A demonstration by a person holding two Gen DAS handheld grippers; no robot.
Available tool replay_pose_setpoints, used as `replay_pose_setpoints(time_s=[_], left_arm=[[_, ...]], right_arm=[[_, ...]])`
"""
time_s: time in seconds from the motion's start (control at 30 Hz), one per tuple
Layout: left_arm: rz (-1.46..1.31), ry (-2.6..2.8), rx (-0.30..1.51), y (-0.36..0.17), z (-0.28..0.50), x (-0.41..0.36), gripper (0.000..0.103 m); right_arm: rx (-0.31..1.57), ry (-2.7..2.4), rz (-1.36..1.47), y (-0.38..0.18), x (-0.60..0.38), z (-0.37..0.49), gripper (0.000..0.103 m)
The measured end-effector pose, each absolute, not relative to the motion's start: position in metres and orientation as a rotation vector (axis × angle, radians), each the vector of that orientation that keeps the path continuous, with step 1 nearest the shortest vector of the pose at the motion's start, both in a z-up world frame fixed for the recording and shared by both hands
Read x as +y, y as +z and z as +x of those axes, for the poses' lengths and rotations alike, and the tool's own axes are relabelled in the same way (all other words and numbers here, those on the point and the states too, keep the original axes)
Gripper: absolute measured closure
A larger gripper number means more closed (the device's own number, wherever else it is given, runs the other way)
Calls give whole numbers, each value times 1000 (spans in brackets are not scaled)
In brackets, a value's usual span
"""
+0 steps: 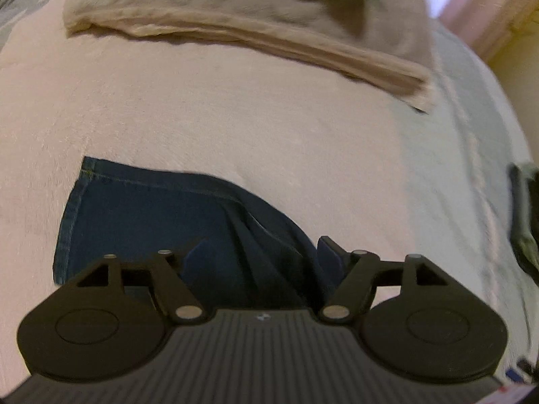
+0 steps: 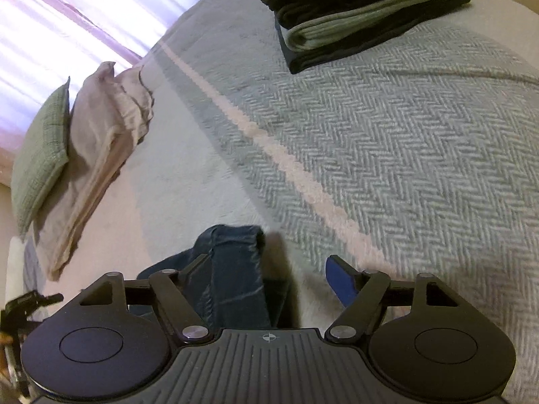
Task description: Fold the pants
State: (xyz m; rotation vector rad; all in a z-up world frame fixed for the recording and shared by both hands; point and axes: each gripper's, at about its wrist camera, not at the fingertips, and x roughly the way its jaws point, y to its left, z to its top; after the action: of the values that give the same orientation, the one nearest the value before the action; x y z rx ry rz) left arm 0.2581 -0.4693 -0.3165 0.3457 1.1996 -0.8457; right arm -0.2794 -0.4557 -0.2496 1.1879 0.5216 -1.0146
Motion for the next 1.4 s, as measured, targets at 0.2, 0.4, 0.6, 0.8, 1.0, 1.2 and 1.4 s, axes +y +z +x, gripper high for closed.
replay_pose_setpoints(time_s=[0.2, 0.4, 0.6, 0.8, 1.0, 1.2, 1.4], left_arm=[[372, -782, 1270, -361, 306, -503, 33], [359, -741, 1374, -401, 320, -519, 35], [526, -886, 1300, -404, 291, -519, 91], [458, -1026, 1184, -362, 298, -489, 99], [296, -1120, 905, -267, 303, -471, 101], [29, -1062, 715, -172, 341, -408, 101], [-212, -1007, 667, -172, 350, -294, 97]], right_arm=[[524, -1058, 1200, -270, -477, -276, 31], [483, -1082, 1253, -293, -490, -269, 31], [340, -993, 1413, -323, -500, -254, 32], [252, -958, 1280, -300, -495, -240, 96], [56, -908, 1099, -214, -495, -237, 97], [-264, -814, 896, -111, -493, -247, 98], [-353, -599, 667, -56, -455, -277, 98]])
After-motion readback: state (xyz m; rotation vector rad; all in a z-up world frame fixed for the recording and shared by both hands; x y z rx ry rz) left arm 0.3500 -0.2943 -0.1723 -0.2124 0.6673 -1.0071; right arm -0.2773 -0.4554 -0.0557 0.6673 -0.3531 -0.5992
